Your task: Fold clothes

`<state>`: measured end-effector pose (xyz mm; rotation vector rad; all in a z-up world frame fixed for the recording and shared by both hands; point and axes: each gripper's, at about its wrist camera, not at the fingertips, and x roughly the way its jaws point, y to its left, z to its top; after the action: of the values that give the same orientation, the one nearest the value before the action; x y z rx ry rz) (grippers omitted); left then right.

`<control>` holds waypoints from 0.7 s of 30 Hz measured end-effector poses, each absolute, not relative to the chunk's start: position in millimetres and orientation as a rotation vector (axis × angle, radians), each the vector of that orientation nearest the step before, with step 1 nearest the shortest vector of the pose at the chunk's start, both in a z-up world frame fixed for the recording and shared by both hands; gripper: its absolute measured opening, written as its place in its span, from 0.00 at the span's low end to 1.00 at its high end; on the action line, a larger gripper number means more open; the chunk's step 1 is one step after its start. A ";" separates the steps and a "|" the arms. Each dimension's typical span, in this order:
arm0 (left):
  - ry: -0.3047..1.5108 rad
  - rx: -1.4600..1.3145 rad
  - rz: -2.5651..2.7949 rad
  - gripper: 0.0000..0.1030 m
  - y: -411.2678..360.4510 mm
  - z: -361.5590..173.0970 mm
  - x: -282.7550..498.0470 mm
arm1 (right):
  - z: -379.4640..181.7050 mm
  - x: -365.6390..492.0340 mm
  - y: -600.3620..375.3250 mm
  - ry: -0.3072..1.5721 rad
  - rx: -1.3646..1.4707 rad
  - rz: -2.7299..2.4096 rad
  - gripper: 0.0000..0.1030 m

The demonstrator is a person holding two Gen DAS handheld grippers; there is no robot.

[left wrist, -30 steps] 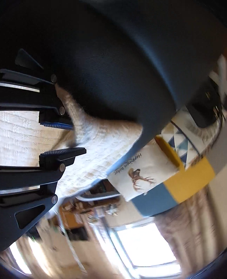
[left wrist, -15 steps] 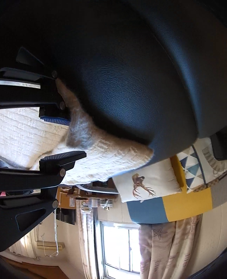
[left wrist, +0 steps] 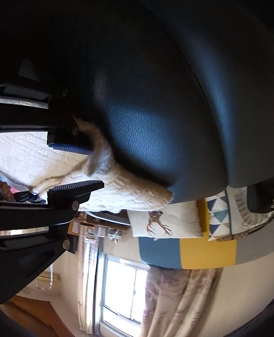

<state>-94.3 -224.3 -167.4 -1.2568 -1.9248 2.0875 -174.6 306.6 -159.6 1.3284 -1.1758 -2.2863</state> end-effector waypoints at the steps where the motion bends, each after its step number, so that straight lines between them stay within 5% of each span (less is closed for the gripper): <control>1: -1.934 -1.257 2.082 0.36 -219.6 -165.4 -97.1 | -160.7 -173.7 309.0 -1.197 1.320 -2.282 0.20; 4: -1.947 -1.239 2.123 0.41 -211.5 -156.6 -101.2 | -155.6 -172.8 303.9 -1.132 1.336 -2.315 0.19; 8: -1.869 -1.192 2.262 0.18 -207.4 -144.7 -100.0 | -129.8 -168.5 291.9 -1.021 1.215 -2.361 0.14; 14: -1.855 -1.248 2.281 0.15 -208.8 -151.0 -93.0 | -153.8 -173.3 284.1 -0.911 1.387 -2.353 0.11; 21: -1.836 -1.274 2.261 0.19 -212.0 -133.0 -69.3 | -157.0 -160.9 313.8 -1.155 1.336 -2.263 0.19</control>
<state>-69.3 -212.0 -133.0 -1.2735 -1.8364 2.2610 -160.9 313.8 -157.0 1.3356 -1.1549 -2.2634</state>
